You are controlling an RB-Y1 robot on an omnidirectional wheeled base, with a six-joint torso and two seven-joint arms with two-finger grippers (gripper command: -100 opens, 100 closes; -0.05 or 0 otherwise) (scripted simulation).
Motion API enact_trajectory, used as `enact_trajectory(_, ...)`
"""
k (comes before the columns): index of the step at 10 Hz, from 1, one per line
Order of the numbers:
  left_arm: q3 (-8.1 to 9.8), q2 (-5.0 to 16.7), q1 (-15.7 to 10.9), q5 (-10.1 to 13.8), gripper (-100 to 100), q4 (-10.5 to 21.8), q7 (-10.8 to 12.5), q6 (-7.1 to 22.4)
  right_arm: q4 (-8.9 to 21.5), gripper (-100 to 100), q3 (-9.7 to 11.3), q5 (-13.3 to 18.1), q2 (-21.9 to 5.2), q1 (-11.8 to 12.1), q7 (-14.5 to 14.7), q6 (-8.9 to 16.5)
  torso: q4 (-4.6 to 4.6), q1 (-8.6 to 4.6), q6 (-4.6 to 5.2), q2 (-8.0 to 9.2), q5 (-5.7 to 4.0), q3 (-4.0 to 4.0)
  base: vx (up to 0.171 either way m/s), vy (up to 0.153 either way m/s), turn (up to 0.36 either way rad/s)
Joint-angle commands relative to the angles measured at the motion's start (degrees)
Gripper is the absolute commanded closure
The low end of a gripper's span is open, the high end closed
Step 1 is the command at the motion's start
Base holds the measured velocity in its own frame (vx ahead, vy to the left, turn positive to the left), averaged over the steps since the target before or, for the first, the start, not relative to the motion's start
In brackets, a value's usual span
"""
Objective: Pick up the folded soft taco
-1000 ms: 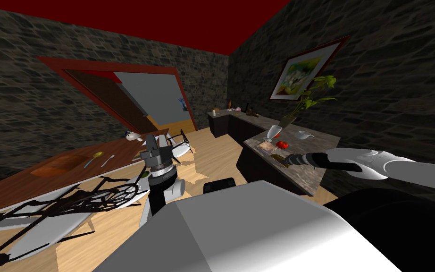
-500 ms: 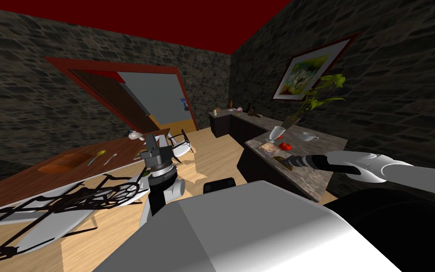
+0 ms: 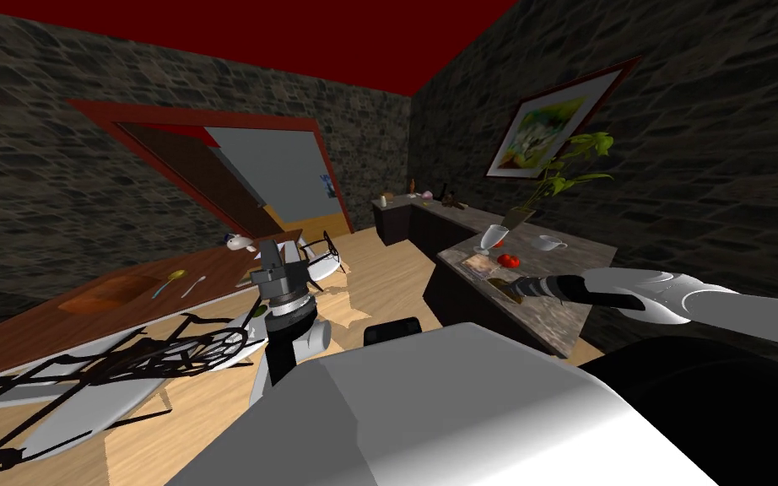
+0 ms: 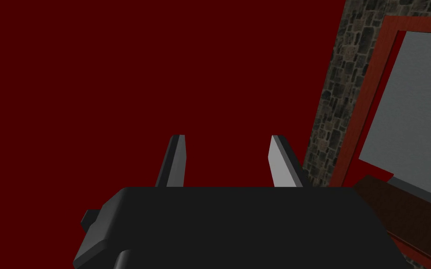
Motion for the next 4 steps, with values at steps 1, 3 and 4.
enact_trajectory(1,0.00,0.0,0.0,0.0,0,0.0,0.0,0.0,-0.5,100,-0.3,-0.4,-1.7,0.0,-0.8,-0.5,0.00,0.00,0.00,0.00,0.00,0.00,-0.048,0.012,-0.118)
enact_trajectory(3,0.00,0.0,0.0,0.0,0,0.0,0.0,0.0,-0.5,100,-0.5,-0.5,-1.9,0.3,-0.7,-0.7,0.04,0.10,-0.03,0.13,0.04,0.08,-0.035,0.010,-0.027)
enact_trajectory(4,0.00,0.0,0.0,0.0,0,0.0,0.0,0.0,-0.6,0,-0.6,-0.6,-2.0,0.4,-0.7,-0.7,0.02,0.08,-0.04,0.05,0.01,0.04,0.000,0.000,0.000)
